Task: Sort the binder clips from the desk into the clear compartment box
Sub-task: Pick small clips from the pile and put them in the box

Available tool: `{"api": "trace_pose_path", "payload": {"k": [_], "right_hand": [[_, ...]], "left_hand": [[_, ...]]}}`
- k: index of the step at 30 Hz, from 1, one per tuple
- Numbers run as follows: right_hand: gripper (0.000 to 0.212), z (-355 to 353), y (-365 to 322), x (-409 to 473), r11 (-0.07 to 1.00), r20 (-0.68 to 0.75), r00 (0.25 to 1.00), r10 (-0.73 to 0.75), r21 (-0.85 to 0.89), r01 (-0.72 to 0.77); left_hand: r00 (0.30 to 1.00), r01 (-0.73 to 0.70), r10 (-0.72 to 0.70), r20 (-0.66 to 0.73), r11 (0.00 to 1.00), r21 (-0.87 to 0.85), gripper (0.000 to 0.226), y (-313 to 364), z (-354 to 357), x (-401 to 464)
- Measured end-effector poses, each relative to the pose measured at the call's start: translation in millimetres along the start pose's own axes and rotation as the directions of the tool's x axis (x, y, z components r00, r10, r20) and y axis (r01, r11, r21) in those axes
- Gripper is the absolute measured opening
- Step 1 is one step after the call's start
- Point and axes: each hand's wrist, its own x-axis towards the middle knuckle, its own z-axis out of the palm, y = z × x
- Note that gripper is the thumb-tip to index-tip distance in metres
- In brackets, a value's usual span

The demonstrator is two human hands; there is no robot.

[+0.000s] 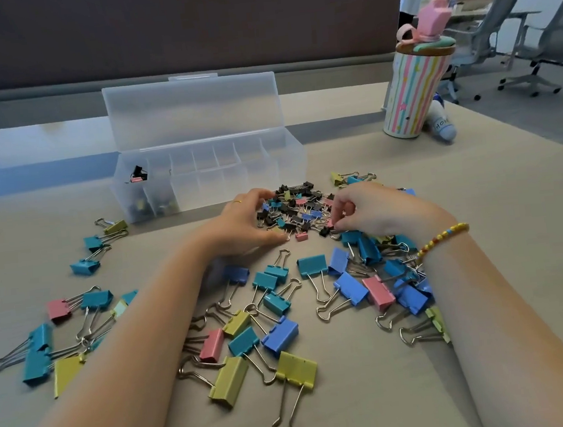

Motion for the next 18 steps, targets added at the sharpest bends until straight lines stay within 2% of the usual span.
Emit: {"api": "trace_pose_path", "payload": {"k": [4,6,11,18], "right_hand": [[0.008,5.9,-8.4,3.4,0.999,0.008,0.999,-0.036,-0.033,0.036],[0.010,3.6,-9.4,2.0,0.998,0.005,0.998,-0.057,0.032,0.057],[0.015,-16.0,-5.3,2.0,0.953,-0.191,0.982,0.004,0.297,0.054],[0.016,-9.6,-14.8,27.1,0.933,-0.167,0.983,0.078,0.360,-0.013]], "left_hand": [[0.997,-0.005,0.008,-0.073,0.999,0.048,0.070,0.6,2.9,0.5],[0.997,-0.008,0.012,-0.078,0.998,0.062,0.069,0.9,3.5,0.6],[0.996,0.001,0.006,-0.087,0.997,0.081,0.068,0.3,4.4,2.1],[0.995,0.008,0.001,-0.099,0.996,0.086,0.067,0.6,4.4,2.3]]}}
